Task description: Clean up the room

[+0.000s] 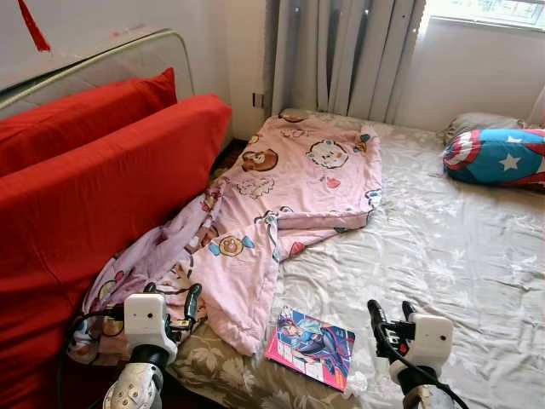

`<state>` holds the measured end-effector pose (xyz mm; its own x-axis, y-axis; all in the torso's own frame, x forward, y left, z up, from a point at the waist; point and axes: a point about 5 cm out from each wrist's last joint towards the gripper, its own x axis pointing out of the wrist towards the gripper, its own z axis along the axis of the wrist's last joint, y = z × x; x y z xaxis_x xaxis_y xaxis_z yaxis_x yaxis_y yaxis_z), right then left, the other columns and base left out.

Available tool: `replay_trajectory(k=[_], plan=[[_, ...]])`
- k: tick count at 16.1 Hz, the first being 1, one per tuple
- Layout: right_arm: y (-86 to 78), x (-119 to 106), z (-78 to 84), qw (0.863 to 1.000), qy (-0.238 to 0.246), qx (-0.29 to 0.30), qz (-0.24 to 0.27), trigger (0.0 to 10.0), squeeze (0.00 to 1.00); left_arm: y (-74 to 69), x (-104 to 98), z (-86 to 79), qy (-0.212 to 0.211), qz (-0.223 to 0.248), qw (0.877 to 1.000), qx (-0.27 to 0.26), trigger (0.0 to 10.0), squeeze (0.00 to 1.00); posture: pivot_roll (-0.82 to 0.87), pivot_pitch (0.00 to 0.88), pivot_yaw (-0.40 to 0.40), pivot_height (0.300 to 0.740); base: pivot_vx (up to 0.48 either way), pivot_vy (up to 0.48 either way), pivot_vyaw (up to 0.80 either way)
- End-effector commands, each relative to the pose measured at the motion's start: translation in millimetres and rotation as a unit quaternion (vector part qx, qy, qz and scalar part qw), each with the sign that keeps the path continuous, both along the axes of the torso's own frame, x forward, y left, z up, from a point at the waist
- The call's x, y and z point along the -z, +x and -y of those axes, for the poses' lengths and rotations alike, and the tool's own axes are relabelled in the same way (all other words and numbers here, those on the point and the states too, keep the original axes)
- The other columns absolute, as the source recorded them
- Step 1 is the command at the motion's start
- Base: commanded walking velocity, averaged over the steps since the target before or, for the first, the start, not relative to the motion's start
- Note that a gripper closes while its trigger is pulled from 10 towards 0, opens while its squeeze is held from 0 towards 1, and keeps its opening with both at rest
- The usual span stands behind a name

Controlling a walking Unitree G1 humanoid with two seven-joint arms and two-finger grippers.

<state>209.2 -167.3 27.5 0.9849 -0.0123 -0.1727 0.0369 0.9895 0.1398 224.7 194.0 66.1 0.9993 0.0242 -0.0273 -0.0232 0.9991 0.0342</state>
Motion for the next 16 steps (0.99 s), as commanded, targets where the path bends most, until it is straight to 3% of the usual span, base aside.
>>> replay_trajectory(k=[1,6,9,16], plan=[[1.7,-2.2,0.8,1.000,0.000,0.002,0.008,10.0,0.00,-0.6,-0.2,0.1,0.005,-0.004,1.000,0.006,10.0,0.00,0.02,0.000,-0.023,0.701,0.000,0.000,0.00],[2.9,-2.0,0.8,1.000,-0.005,0.002,0.004,10.0,0.00,0.7,-0.8,-0.5,0.003,-0.004,1.000,0.007,10.0,0.00,0.02,0.000,-0.019,0.701,0.000,0.000,0.00],[1.2,0.1,0.3,1.000,-0.005,0.000,0.000,10.0,0.00,0.7,-0.9,0.1,0.002,-0.005,1.000,0.006,10.0,0.00,0.02,0.000,-0.020,0.666,0.000,0.000,0.00],[-0.6,0.2,0.6,1.000,-0.003,0.000,0.001,10.0,0.00,-1.4,0.9,0.4,0.001,-0.010,1.000,0.004,10.0,0.00,0.02,0.000,-0.027,0.666,0.000,0.000,0.00]])
